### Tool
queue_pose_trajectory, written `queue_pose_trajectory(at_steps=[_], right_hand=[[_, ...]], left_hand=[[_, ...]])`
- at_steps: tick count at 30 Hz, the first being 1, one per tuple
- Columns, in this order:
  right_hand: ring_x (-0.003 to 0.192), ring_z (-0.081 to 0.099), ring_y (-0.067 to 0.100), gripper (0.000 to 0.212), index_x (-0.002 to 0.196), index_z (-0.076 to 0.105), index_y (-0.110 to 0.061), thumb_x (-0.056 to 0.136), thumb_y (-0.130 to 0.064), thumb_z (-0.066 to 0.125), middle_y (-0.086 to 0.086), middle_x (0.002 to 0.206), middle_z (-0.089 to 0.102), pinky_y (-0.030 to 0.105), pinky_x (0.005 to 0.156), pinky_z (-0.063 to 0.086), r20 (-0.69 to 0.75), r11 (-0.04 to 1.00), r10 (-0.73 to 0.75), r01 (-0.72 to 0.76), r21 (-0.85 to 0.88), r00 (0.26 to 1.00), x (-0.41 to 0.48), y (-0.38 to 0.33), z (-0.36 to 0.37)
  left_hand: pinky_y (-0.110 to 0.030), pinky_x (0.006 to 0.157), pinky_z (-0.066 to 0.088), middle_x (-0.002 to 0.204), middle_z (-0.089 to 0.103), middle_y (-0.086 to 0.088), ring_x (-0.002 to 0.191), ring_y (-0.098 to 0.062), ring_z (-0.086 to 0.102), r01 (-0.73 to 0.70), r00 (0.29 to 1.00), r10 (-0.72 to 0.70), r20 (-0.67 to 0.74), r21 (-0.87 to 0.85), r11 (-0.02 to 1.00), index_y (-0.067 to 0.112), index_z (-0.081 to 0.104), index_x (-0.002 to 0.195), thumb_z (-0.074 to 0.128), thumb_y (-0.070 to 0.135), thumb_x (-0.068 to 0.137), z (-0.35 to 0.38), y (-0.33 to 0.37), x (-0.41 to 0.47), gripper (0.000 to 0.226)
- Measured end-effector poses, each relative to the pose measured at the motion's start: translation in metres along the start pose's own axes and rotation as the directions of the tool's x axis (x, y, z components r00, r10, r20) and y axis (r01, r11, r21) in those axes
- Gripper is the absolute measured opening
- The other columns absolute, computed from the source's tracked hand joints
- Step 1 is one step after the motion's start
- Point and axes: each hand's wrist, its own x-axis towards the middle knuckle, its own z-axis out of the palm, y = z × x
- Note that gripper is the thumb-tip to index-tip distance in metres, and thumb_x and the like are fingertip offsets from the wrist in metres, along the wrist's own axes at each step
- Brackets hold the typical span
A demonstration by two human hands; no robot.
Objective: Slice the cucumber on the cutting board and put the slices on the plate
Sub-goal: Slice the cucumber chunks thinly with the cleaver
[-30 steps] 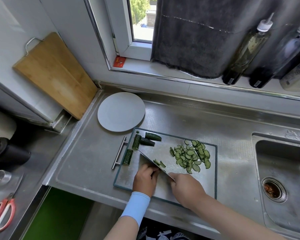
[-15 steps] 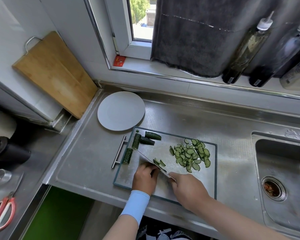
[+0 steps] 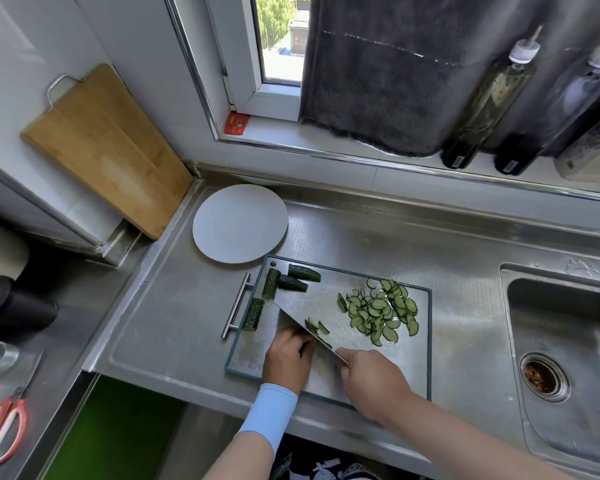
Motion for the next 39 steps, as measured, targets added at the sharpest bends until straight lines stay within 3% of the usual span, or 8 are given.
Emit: queue_pose_trajectory(at_steps=[6,18,24,32,39], right_hand=[[0.071,0.049,0.023,0.017,0.081,0.046,-0.029,0.096,-0.025,0.040,-0.006,0.064,0.048,0.027,0.050,0.029,-0.026,0.999,-0.029,0.028,-0.019,0.999,0.013,-0.004,0.001],[0.062,0.046,0.019,0.011,0.086,0.047,-0.025,0.094,-0.024,0.040,-0.002,0.067,0.052,0.029,0.049,0.030,-0.073,0.997,-0.072,0.070,-0.029,0.995,-0.006,0.000,0.004],[0.064,0.046,0.022,0.012,0.083,0.045,-0.022,0.093,-0.022,0.039,0.000,0.067,0.051,0.031,0.054,0.034,-0.051,0.998,-0.050,0.048,-0.041,0.997,-0.014,0.007,0.001],[0.061,0.044,0.017,0.016,0.078,0.042,-0.026,0.092,-0.018,0.040,-0.004,0.066,0.047,0.026,0.049,0.029,-0.013,0.998,-0.021,0.020,-0.055,1.000,-0.004,0.001,0.001],[0.073,0.052,0.025,0.016,0.094,0.056,-0.025,0.093,-0.022,0.040,-0.005,0.071,0.052,0.031,0.059,0.036,-0.014,0.999,-0.028,0.028,-0.040,1.000,0.016,-0.005,0.006]], left_hand=[[-0.014,0.084,0.043,0.092,0.068,-0.002,0.091,-0.015,0.059,-0.040,0.999,0.040,-0.018,-0.024,0.999,0.012,0.075,0.088,0.079,0.000,0.071,0.001,-0.002,-0.007,0.021],[-0.024,0.068,0.049,0.086,0.068,-0.003,0.081,-0.017,0.057,0.033,0.999,-0.033,-0.005,0.026,0.999,0.014,0.073,0.083,0.081,-0.004,0.064,-0.003,0.002,-0.001,0.028],[-0.018,0.073,0.044,0.086,0.068,-0.004,0.083,-0.015,0.055,0.021,1.000,-0.021,0.000,0.014,1.000,0.013,0.073,0.081,0.080,-0.006,0.064,-0.003,0.000,-0.002,0.027],[-0.018,0.071,0.043,0.086,0.069,-0.002,0.079,-0.016,0.058,0.067,0.998,-0.067,-0.010,-0.019,0.998,0.015,0.074,0.080,0.083,-0.003,0.064,-0.003,0.002,-0.002,0.025],[-0.015,0.076,0.041,0.089,0.068,-0.002,0.087,-0.013,0.055,0.042,0.999,-0.042,-0.015,-0.025,0.999,0.015,0.075,0.083,0.084,-0.001,0.063,-0.003,0.002,-0.006,0.027]])
